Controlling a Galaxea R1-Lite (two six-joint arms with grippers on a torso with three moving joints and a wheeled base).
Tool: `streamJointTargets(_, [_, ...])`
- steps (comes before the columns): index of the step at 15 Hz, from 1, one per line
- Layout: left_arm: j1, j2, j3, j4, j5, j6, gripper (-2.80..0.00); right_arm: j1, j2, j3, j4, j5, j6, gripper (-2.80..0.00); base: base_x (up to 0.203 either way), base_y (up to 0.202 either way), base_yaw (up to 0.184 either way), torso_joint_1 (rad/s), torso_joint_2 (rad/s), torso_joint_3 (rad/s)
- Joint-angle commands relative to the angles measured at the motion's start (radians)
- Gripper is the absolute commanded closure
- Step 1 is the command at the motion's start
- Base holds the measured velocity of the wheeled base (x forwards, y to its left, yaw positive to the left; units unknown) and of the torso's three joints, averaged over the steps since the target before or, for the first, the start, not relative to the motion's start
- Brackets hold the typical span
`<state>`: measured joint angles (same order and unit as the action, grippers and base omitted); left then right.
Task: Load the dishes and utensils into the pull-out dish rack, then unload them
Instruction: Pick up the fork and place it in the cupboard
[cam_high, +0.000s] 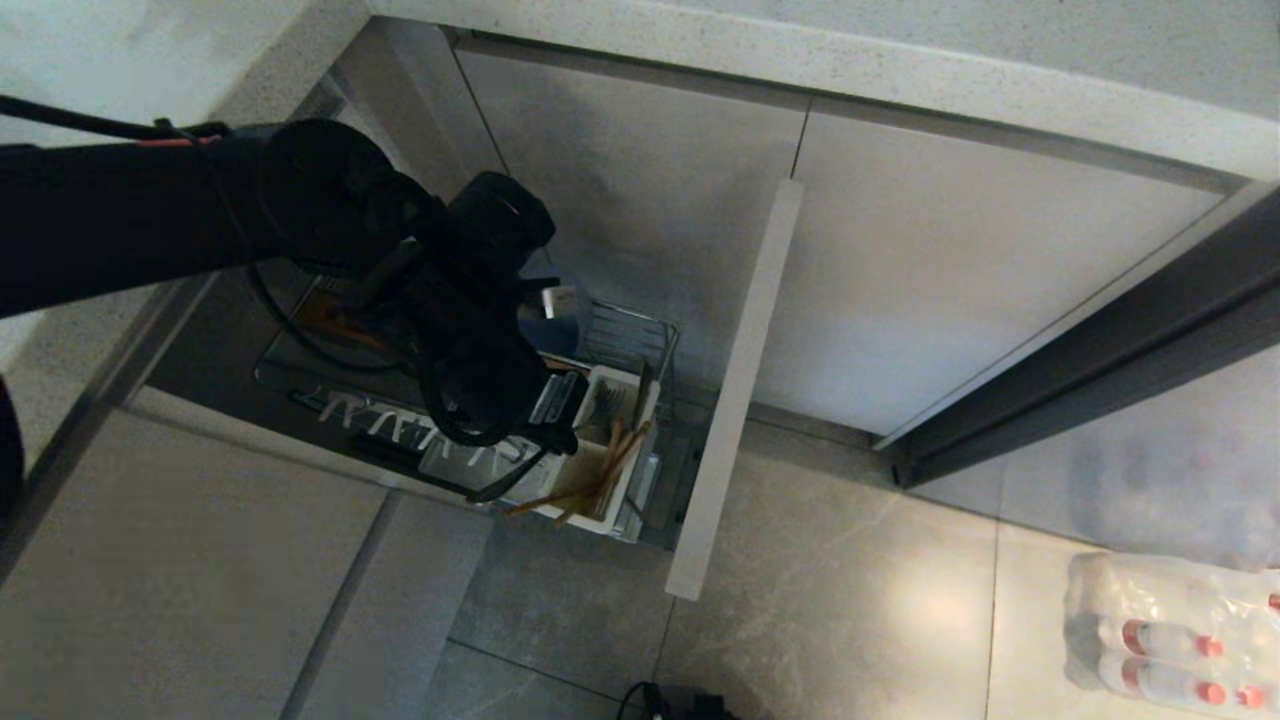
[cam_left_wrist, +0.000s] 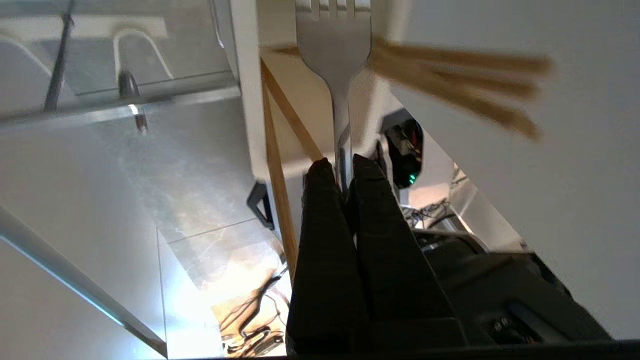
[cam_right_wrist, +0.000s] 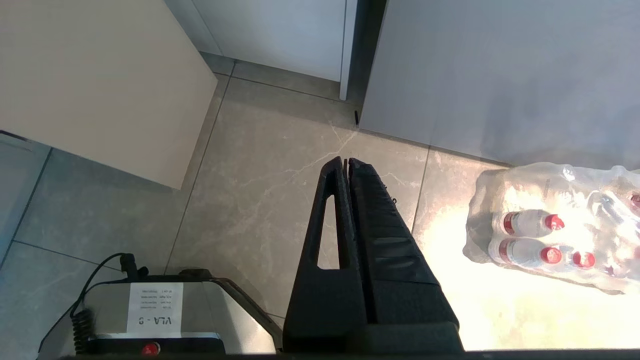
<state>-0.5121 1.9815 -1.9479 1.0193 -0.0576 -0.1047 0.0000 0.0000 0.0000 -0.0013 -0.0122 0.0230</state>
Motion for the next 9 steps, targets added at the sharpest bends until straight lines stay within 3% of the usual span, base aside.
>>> streamJointTargets(1, [0.0,0.032,0.0,0.0,0.002,-0.002,0.0,0.0,0.0,0.0,0.0,0.0,0.0,0.0,0.0,0.0,0.0,0.0,0.0,0.0])
streamJointTargets(9, [0.001,0.083,-0.026,-0.119,0.004,-0.084,0.0,0.0,0.0,0.0,0.0,0.0,0.0,0.0,0.0,0.0,0.0,0.0,0.0,0.0])
